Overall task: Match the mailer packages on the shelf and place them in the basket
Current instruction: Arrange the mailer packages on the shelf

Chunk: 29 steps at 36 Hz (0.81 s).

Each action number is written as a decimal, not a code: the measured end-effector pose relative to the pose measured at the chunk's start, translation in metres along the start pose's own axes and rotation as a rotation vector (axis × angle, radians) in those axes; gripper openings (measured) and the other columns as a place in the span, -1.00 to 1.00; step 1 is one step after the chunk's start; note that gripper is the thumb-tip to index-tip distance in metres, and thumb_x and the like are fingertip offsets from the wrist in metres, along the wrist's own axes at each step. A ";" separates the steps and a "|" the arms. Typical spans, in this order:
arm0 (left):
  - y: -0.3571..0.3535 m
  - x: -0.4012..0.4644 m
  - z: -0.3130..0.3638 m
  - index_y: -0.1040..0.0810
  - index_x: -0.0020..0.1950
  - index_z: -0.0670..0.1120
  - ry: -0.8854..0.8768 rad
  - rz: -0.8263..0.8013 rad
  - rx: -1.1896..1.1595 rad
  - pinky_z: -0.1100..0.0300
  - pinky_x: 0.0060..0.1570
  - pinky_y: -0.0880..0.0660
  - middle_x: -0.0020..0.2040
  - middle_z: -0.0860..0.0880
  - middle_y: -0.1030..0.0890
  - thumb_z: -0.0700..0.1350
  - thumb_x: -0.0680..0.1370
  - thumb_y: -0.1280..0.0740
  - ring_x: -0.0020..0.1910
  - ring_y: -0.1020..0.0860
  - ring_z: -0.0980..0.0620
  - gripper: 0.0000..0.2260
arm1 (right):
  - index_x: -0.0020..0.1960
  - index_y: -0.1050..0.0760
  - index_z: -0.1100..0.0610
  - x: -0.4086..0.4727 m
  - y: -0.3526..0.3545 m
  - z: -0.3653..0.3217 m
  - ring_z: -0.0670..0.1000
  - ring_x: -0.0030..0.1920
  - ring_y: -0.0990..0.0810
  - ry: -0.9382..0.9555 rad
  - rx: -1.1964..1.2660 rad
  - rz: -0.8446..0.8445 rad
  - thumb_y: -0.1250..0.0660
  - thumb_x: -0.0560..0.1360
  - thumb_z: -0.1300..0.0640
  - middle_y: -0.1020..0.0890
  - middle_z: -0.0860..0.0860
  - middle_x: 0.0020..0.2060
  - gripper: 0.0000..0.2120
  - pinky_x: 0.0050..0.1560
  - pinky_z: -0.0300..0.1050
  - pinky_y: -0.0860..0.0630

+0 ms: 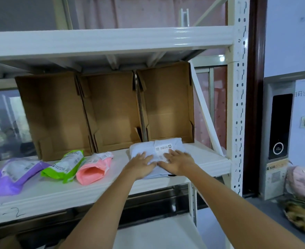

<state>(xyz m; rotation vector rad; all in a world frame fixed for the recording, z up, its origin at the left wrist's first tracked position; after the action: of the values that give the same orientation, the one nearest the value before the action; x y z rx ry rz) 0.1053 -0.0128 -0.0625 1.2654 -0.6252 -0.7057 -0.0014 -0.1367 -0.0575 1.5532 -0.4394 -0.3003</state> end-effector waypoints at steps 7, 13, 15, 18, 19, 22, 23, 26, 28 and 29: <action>0.003 -0.013 -0.011 -0.01 0.57 0.15 0.052 -0.059 0.055 -0.01 0.51 0.06 0.59 0.04 0.09 0.36 0.56 0.09 0.57 0.10 -0.04 -0.38 | 0.58 0.02 -0.09 -0.005 -0.001 0.007 0.14 0.57 0.06 -0.041 0.011 -0.057 0.17 0.47 -0.49 0.03 -0.04 0.58 -0.20 0.52 0.09 0.05; 0.005 -0.012 -0.012 -0.04 0.56 0.16 0.089 -0.086 0.057 -0.01 0.49 0.01 0.59 0.06 0.06 0.39 0.54 0.05 0.57 0.05 -0.04 -0.36 | 0.58 -0.03 -0.07 -0.003 -0.001 0.006 0.13 0.56 0.00 -0.033 -0.009 -0.054 0.15 0.50 -0.45 -0.05 -0.03 0.58 -0.24 0.49 0.11 -0.02; 0.008 -0.013 -0.010 -0.04 0.56 0.14 0.100 -0.106 0.066 -0.01 0.49 -0.01 0.59 0.06 0.06 0.38 0.54 0.05 0.57 0.03 -0.04 -0.36 | 0.58 -0.03 -0.07 -0.002 -0.001 0.006 0.14 0.56 -0.01 -0.028 -0.015 -0.052 0.15 0.50 -0.45 -0.06 -0.01 0.57 -0.24 0.49 0.12 -0.03; 0.008 -0.017 -0.007 -0.04 0.56 0.15 0.094 -0.100 0.097 -0.03 0.50 0.00 0.59 0.05 0.05 0.38 0.55 0.09 0.57 0.02 -0.05 -0.38 | 0.57 -0.04 -0.06 -0.003 -0.001 0.005 0.15 0.56 -0.03 -0.030 -0.031 -0.041 0.17 0.51 -0.44 -0.08 0.00 0.57 -0.25 0.50 0.13 -0.04; 0.008 -0.018 -0.007 -0.03 0.56 0.14 0.096 -0.082 0.135 -0.05 0.50 0.03 0.59 0.03 0.04 0.36 0.56 0.11 0.57 0.02 -0.06 -0.39 | 0.57 -0.06 -0.07 -0.005 -0.001 0.004 0.15 0.55 -0.05 -0.030 -0.045 -0.032 0.18 0.51 -0.44 -0.10 0.01 0.57 -0.26 0.49 0.15 -0.05; 0.015 -0.018 0.000 -0.07 0.56 0.09 0.116 0.033 0.402 -0.09 0.50 0.10 0.59 -0.05 0.01 0.25 0.62 0.14 0.56 0.02 -0.08 -0.46 | 0.50 -0.22 -0.08 -0.006 0.002 0.000 0.16 0.52 -0.11 -0.023 -0.144 0.051 0.18 0.53 -0.39 -0.21 0.06 0.52 -0.32 0.44 0.21 -0.04; 0.021 -0.020 0.010 -0.10 0.56 0.05 0.102 0.089 0.472 -0.08 0.50 0.10 0.59 -0.07 -0.01 0.20 0.64 0.13 0.55 0.01 -0.08 -0.48 | 0.49 -0.24 -0.09 -0.006 0.005 -0.004 0.15 0.53 -0.08 -0.011 -0.165 0.093 0.17 0.55 -0.35 -0.20 0.06 0.53 -0.36 0.45 0.23 0.00; 0.029 -0.029 0.043 -0.20 0.53 -0.09 0.058 0.175 0.359 0.02 0.49 -0.08 0.55 -0.09 -0.16 0.01 0.68 0.04 0.51 -0.15 -0.06 -0.57 | 0.50 -0.22 -0.08 -0.011 0.011 -0.019 0.08 0.55 -0.06 0.046 -0.100 0.207 0.14 0.61 -0.20 -0.21 0.01 0.53 -0.47 0.48 0.21 0.04; 0.024 -0.036 0.049 -0.18 0.53 -0.14 0.077 0.150 0.223 0.04 0.46 -0.17 0.54 -0.09 -0.20 -0.07 0.67 0.02 0.49 -0.21 -0.04 -0.58 | 0.53 -0.18 -0.06 -0.018 0.007 -0.027 0.07 0.54 -0.10 0.079 -0.021 0.193 0.14 0.64 -0.13 -0.21 0.01 0.53 -0.51 0.47 0.18 -0.03; 0.019 -0.038 0.048 -0.17 0.53 -0.14 0.067 0.147 0.181 0.03 0.46 -0.18 0.54 -0.09 -0.21 -0.06 0.67 0.02 0.49 -0.22 -0.04 -0.57 | 0.54 -0.15 -0.06 -0.022 0.003 -0.028 0.08 0.54 -0.10 0.092 0.003 0.165 0.13 0.65 -0.10 -0.20 0.01 0.54 -0.52 0.48 0.17 -0.05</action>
<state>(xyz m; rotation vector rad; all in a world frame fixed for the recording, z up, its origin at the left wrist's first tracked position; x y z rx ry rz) 0.0469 -0.0109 -0.0359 1.3882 -0.7317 -0.4915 -0.0080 -0.1017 -0.0554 1.5167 -0.4928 -0.1006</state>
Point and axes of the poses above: each hand's wrist, its own x-axis towards the middle knuckle, its own y-axis out of the back of the hand, z = x × y, the point moved 4 cm from there along x, towards the middle knuckle
